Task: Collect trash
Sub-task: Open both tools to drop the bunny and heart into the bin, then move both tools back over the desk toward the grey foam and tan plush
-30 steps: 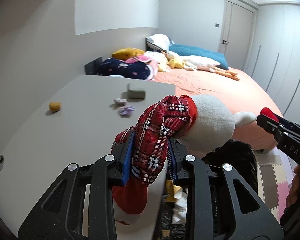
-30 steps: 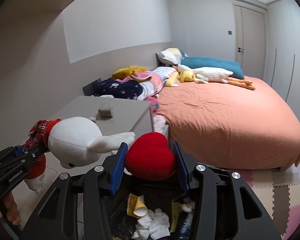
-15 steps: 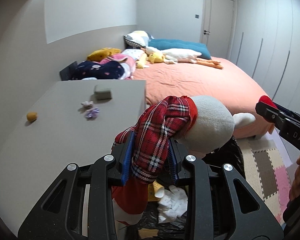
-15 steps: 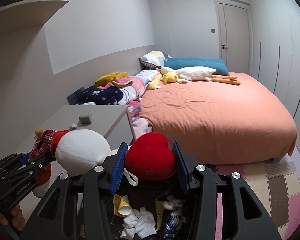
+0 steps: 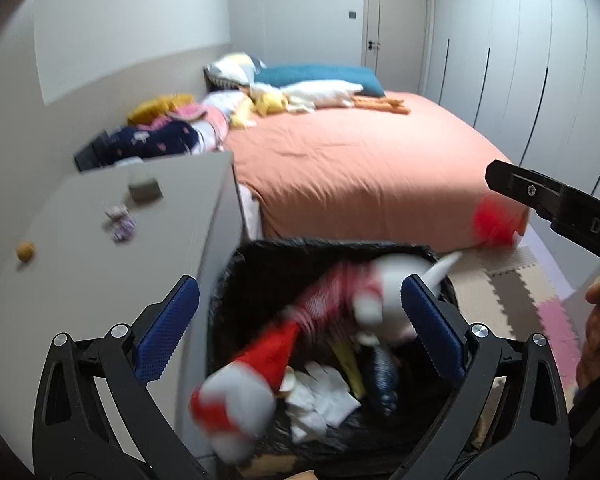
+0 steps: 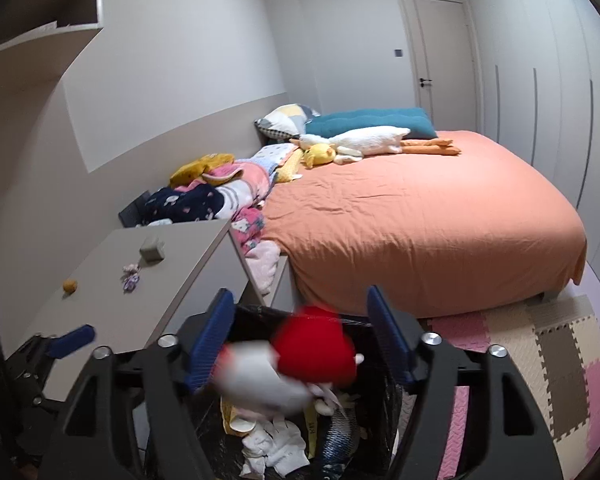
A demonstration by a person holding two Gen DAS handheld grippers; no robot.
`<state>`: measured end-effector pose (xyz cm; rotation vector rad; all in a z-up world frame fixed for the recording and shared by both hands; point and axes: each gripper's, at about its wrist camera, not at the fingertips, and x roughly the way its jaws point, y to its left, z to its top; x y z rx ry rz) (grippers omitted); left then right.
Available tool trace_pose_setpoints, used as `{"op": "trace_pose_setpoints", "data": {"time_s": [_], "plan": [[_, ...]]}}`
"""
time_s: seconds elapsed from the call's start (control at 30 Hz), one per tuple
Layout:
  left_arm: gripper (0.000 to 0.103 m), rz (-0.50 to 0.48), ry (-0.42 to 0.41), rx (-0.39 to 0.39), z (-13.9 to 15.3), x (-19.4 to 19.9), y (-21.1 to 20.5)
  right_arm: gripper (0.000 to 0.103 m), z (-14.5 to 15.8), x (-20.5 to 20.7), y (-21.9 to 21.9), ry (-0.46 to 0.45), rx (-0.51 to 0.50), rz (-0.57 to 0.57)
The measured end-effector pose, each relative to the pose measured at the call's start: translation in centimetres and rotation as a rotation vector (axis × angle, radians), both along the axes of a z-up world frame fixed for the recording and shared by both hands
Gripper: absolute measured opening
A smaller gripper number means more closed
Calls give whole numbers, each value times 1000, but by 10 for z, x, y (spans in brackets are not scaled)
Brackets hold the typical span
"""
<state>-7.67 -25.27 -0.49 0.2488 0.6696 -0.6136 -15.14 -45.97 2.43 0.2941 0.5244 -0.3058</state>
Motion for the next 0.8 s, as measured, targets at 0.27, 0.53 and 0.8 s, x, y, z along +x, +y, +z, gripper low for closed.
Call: {"op": "trace_pose_setpoints", "data": {"time_s": [0.27, 0.53, 0.8], "plan": [[98, 12, -7, 21, 1, -1, 5, 73, -2, 1, 0, 5, 7, -1], [98, 28, 0, 25, -3, 3, 9, 73, -5, 5, 6, 20, 1, 15], [98, 69, -5, 31, -6, 14, 20, 73, -10, 21, 15, 34, 6, 30]]}}
